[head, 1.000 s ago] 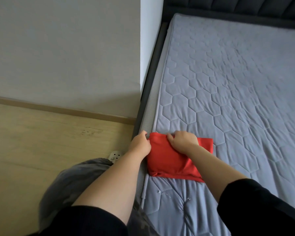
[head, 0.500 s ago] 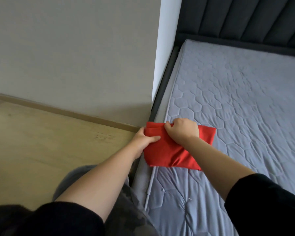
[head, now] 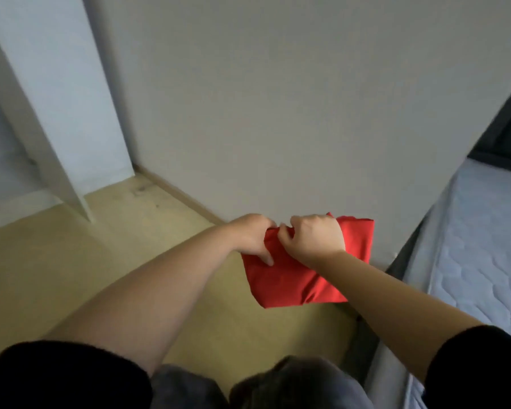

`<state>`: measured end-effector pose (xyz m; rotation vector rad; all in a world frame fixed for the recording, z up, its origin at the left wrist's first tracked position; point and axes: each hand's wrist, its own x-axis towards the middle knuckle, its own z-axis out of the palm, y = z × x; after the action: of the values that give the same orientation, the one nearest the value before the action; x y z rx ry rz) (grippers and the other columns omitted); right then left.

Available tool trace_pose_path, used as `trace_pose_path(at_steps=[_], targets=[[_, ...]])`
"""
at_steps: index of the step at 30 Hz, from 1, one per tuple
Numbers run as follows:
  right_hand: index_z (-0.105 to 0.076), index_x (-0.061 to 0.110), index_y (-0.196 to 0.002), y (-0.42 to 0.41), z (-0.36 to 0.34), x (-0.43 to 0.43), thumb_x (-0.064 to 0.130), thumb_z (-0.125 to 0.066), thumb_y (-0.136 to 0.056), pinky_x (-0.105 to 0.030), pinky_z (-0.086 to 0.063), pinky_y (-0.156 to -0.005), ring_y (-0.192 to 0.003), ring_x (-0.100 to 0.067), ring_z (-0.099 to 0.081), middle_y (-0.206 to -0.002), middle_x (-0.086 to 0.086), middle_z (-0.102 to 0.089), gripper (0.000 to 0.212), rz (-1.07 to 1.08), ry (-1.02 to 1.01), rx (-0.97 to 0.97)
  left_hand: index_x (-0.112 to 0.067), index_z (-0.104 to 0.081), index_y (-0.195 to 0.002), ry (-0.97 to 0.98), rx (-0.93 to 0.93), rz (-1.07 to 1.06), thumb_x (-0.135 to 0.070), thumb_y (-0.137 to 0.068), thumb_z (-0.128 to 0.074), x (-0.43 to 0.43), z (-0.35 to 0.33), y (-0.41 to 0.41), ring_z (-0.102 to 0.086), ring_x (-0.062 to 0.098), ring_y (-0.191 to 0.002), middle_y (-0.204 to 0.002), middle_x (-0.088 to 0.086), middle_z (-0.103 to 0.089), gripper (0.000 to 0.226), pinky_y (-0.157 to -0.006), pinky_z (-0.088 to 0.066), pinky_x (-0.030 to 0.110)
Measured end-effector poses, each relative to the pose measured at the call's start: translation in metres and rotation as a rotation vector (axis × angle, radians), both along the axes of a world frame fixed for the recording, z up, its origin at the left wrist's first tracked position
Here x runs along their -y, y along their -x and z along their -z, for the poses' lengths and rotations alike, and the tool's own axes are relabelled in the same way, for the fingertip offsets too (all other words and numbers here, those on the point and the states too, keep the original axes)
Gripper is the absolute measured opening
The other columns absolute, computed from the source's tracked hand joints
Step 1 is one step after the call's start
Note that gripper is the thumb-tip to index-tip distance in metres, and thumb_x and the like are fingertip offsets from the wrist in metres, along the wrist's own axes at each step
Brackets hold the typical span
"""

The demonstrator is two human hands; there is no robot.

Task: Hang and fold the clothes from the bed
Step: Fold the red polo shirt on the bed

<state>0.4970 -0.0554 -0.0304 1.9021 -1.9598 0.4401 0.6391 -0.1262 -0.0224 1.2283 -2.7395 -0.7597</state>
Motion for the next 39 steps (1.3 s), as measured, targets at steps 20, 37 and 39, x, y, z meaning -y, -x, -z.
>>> trace_pose_path(at_steps=[20,37,39], targets=[[-0.04,0.016,-0.054,-0.262,-0.25,0.315,0.044,-0.037,-0.086,-0.028,-0.03,-0.053,-0.044,-0.025,-0.047,-0.048,-0.005,-0.052,0.043,-0.543,-0.072,0.013,-0.02,-0.059,-0.09,0.191,0.104,-0.333,-0.034,-0.075,-0.071,0.225,-0.259,-0.289,-0.056,0.016,-0.081,-0.09,-0.004,-0.063,0.025,-0.067,-0.038,0.026],[-0.053,0.03,-0.109,-0.599,-0.633,0.376,0.077,-0.056,-0.069,-0.024,-0.045,-0.074,-0.083,-0.006,-0.058,-0.097,0.012,-0.06,0.061,-1.206,-0.54,0.137,-0.025,-0.053,-0.076,0.549,0.262,-0.726,-0.025,-0.074,-0.067,0.198,-0.637,-0.625,-0.055,0.015,-0.073,-0.076,-0.006,-0.057,0.015,-0.065,-0.039,0.027],[-0.051,0.027,-0.116,-0.635,-0.635,0.398,0.062,-0.071,-0.07,-0.025,-0.042,-0.075,-0.085,-0.008,-0.057,-0.101,0.011,-0.059,0.061,-1.221,-0.497,0.028,-0.024,-0.053,-0.077,0.563,0.291,-0.78,-0.025,-0.074,-0.067,0.211,-0.638,-0.662,-0.051,0.013,-0.072,-0.075,-0.008,-0.053,0.015,-0.065,-0.038,0.026]])
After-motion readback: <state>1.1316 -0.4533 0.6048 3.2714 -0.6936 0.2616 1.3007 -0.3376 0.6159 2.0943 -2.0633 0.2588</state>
